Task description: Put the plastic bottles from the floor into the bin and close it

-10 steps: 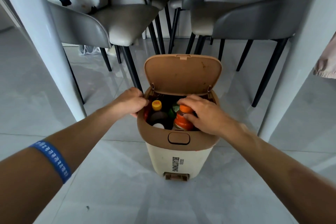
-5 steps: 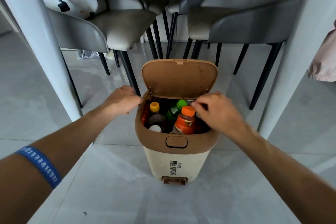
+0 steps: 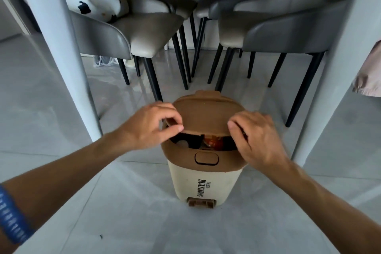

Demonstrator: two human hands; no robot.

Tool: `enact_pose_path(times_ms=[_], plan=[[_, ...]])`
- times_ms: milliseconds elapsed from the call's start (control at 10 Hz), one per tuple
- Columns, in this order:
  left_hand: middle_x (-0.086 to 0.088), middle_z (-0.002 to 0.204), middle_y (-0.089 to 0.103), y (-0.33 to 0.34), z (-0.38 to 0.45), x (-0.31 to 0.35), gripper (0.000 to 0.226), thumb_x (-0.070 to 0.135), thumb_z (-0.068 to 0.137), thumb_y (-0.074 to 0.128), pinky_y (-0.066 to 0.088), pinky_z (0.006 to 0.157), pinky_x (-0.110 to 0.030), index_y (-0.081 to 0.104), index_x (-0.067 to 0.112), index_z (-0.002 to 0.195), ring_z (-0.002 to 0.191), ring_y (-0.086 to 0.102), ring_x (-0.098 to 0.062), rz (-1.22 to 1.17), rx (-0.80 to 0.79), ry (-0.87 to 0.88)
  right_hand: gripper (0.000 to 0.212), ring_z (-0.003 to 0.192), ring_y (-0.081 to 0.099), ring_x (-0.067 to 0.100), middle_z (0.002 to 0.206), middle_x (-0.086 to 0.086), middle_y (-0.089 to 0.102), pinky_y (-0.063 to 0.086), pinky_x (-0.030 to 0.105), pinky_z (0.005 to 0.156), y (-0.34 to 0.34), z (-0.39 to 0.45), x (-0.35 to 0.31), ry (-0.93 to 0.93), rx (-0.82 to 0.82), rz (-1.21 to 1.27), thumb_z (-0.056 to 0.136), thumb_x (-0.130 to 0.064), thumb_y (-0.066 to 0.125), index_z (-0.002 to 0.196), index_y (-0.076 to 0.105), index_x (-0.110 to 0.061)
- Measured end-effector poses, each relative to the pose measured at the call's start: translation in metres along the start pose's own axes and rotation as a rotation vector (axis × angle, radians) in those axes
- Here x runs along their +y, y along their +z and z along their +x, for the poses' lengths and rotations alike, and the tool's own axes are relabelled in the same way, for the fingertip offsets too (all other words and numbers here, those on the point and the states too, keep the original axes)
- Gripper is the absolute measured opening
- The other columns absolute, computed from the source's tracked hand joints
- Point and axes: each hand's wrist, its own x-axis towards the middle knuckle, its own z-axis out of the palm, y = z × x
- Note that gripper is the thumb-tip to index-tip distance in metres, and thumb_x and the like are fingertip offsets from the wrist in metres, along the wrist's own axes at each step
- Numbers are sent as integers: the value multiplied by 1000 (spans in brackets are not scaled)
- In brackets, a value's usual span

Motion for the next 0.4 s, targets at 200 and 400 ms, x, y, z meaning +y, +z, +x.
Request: enact_pose_path(times_ms=[200, 400], plan=[[10, 120, 65, 39, -42, -18, 52, 64, 78, 65, 51, 89, -34, 78, 26, 110, 105, 55, -12, 36, -15, 41, 32, 88, 65, 19, 101, -5, 72, 45, 40, 84, 10, -36, 8, -108, -59, -121, 96, -38, 48, 93, 75, -22], [13, 112, 68, 36, -33, -9, 64, 79, 79, 49, 54, 86, -39, 80, 28, 101, 101, 56, -6, -5, 19, 18, 40, 103, 65, 19, 113, -3, 72, 45, 38, 94, -2, -31, -1, -56, -84, -64, 96, -45, 44, 99, 76, -22]])
